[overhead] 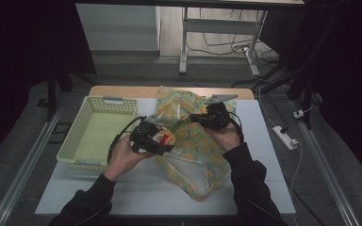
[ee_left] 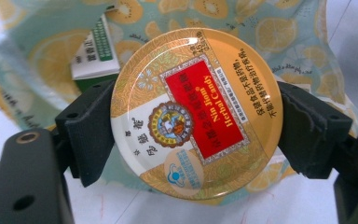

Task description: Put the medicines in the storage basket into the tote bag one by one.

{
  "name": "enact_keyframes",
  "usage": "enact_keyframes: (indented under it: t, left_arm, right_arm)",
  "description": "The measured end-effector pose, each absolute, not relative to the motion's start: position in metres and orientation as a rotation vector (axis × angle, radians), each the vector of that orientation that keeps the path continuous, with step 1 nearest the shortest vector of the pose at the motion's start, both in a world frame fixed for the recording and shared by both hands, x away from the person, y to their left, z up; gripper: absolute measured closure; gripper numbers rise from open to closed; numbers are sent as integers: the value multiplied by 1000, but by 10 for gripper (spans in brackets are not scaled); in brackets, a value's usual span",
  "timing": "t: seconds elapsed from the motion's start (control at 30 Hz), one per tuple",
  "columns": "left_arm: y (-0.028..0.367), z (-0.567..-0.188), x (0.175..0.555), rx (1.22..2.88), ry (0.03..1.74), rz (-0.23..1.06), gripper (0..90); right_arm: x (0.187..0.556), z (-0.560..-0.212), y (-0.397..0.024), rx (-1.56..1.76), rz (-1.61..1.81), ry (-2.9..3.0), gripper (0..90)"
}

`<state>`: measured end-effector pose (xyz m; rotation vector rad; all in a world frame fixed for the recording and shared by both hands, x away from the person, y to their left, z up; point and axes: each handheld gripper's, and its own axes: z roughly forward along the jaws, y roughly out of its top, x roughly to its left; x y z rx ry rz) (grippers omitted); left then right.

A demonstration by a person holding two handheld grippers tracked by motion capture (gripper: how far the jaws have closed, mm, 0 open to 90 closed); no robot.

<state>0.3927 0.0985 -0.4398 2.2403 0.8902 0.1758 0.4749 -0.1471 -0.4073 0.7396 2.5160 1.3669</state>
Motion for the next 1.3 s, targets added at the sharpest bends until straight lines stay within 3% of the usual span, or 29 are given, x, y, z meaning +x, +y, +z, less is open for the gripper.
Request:
enact_keyframes:
  t: [0.77, 1.3]
  left_arm:
    - [43, -464, 428, 2281, 858, 166, 204]
    - [27, -477, 447, 2293, 852, 240, 204]
  right_arm:
    - [475, -407, -148, 739, 1366, 2516, 900]
    - [476, -409, -148, 741, 1365, 2518, 900]
